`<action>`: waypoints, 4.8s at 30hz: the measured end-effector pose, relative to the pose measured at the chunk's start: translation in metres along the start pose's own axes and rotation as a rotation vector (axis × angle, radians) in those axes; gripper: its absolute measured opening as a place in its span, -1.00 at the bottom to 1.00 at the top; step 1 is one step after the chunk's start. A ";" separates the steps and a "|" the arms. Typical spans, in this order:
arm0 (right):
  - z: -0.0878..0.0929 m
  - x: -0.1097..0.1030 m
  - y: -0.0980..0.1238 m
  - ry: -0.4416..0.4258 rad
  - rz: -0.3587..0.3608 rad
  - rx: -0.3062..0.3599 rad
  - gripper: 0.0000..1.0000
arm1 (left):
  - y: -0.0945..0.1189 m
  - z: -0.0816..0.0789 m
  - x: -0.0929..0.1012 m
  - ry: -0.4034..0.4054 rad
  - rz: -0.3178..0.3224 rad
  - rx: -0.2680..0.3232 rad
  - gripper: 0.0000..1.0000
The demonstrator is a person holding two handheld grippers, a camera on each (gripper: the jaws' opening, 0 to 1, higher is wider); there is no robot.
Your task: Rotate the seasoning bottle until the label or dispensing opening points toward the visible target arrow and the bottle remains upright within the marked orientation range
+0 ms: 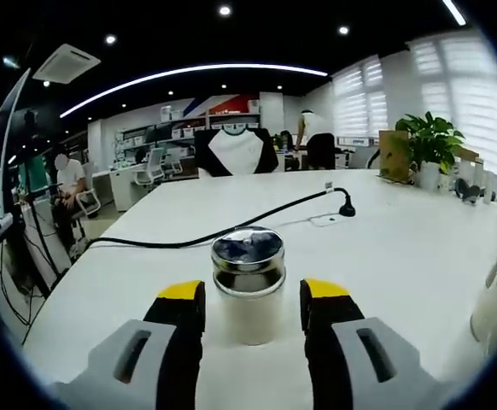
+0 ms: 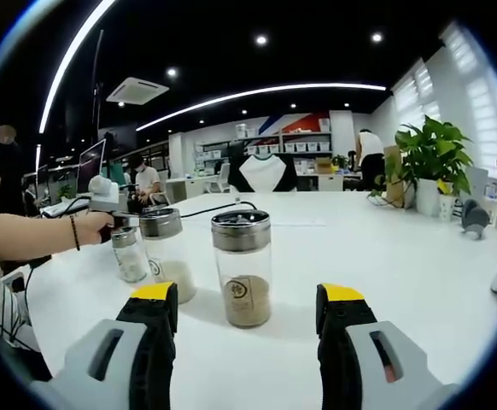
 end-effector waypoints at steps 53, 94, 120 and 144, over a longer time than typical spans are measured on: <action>0.000 0.003 0.000 -0.001 0.004 -0.006 0.32 | 0.031 0.014 0.020 0.018 -0.003 0.006 -0.31; -0.001 -0.002 0.000 0.002 -0.004 -0.002 0.32 | 0.102 0.042 0.042 0.020 0.051 0.010 -0.30; 0.000 -0.004 0.000 -0.002 -0.005 -0.004 0.32 | 0.142 0.054 0.063 0.023 0.035 0.022 -0.30; 0.001 -0.001 0.001 -0.006 -0.002 -0.008 0.31 | 0.143 0.053 0.065 0.023 0.049 0.040 -0.30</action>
Point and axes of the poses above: the point that each gripper's makers call its tool centre point, and the gripper's own axes: y roughly backward along the fingers, x roughly to its right, z roughly out of its underside, the point moved 1 cm from there along y, roughly backward along the fingers, and after that the axes turned 9 degrees about z, right-handed, at the moved point
